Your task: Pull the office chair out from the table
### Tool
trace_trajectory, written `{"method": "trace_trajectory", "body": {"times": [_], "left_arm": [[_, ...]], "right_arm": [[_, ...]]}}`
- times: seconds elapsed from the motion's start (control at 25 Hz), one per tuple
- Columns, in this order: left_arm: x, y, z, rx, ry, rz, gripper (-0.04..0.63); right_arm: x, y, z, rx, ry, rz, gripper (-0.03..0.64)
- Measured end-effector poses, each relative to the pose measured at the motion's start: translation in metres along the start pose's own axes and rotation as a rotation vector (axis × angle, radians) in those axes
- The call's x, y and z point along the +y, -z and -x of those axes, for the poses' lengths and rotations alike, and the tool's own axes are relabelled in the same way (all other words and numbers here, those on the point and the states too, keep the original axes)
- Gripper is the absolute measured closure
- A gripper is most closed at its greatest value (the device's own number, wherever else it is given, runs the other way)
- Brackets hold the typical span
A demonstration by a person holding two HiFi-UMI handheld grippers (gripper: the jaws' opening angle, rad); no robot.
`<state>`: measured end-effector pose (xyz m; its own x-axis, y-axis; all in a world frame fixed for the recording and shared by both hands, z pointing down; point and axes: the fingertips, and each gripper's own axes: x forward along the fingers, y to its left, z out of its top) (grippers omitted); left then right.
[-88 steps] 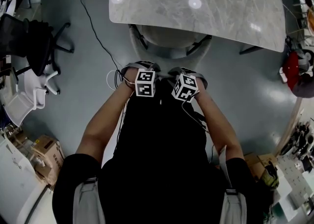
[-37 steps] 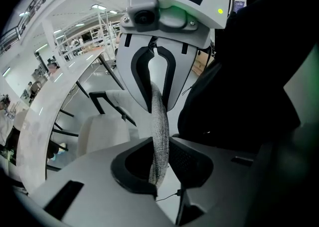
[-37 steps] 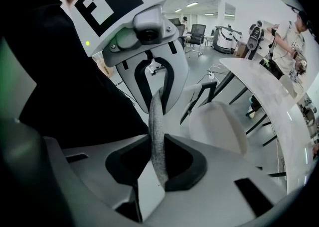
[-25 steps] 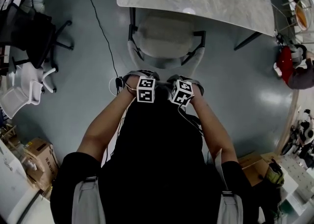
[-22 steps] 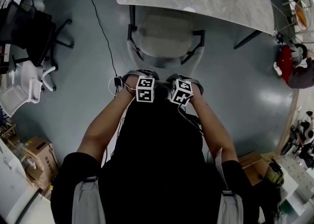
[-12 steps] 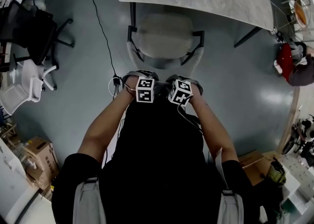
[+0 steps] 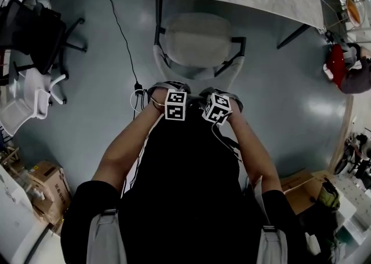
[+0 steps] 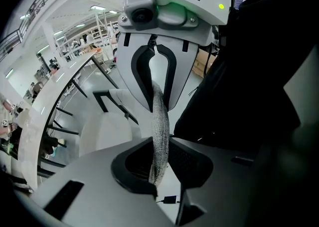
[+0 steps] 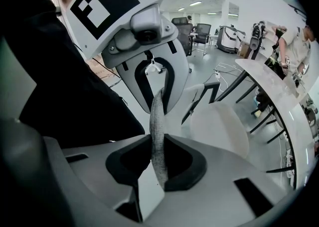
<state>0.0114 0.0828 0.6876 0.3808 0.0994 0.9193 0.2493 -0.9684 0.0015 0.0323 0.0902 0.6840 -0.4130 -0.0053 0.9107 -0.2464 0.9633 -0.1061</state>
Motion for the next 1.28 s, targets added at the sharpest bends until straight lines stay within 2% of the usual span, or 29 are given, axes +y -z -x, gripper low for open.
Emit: {"method": "trace_trajectory", "body": {"times": [0.2, 0.76, 1.28], "left_arm": [[-0.022, 0.007, 0.002, -0.01, 0.016, -0.02, 0.515], [-0.077, -0.006, -0.001, -0.024, 0.048, -0.041, 0.515], [-0.092, -0.002, -0.001, -0.004, 0.033, -0.035, 0.514]], "right_arm": [[0.021, -0.006, -0.007, 0.003, 0.001, -0.012, 0.54], [0.076, 0.007, -0.005, 0.012, 0.024, -0.052, 0.54], [0.092, 0.005, -0.008, -0.01, 0.023, -0.058, 0.538]]}}
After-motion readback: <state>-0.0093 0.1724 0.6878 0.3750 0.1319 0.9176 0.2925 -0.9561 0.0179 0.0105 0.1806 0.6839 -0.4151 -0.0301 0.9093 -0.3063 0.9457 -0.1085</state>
